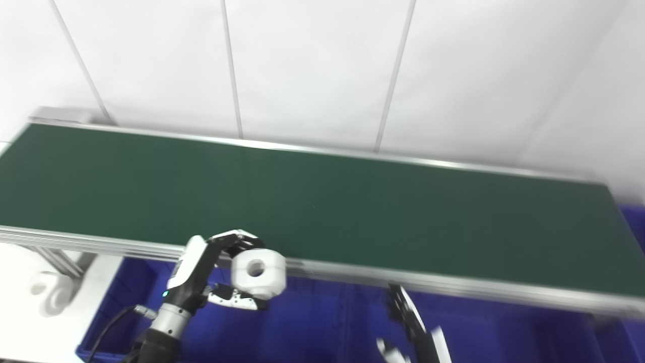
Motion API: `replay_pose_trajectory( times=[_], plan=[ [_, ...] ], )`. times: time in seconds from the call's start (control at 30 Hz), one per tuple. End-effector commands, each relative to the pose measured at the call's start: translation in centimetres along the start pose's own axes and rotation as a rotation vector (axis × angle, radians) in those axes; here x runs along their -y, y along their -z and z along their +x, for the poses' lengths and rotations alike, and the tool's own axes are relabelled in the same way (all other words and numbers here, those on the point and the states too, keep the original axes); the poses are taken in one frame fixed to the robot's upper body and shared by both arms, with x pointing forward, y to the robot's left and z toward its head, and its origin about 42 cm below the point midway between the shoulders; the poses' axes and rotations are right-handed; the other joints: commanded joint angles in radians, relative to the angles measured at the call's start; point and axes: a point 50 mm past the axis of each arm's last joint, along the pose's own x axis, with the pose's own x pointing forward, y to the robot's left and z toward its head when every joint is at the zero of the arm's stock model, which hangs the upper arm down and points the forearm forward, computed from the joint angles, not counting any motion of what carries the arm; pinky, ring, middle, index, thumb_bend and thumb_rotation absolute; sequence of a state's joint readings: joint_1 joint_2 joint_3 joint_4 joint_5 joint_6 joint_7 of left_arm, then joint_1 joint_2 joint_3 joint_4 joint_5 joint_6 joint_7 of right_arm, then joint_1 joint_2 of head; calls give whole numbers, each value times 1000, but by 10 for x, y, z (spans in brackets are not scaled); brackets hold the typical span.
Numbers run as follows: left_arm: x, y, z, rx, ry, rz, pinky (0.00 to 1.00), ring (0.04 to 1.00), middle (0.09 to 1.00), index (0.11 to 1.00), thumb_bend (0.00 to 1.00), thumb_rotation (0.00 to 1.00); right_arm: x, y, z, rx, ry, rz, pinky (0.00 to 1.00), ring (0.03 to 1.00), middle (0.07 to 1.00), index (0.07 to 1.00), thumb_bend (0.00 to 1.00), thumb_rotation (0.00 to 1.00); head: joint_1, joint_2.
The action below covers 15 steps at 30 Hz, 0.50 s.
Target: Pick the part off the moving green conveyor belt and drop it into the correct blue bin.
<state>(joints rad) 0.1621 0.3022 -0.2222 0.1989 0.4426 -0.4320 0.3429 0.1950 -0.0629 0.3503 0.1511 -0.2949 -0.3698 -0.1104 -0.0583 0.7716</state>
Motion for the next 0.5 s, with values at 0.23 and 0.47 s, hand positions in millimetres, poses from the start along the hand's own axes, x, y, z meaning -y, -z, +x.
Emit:
replay_pose_trajectory(
  times=[0.23,0.47],
  plan=[
    [-10,29,-16,52,13,189,469,446,519,476,501,0,-3,-13,9,34,18,-5,830,873,905,941,792,918,12,-5],
    [-12,57,-30,-15,15,281,487,453,523,478,500,0,-4,-13,7,24,16,3,832,882,914,946,791,917,16,-16]
  ],
)
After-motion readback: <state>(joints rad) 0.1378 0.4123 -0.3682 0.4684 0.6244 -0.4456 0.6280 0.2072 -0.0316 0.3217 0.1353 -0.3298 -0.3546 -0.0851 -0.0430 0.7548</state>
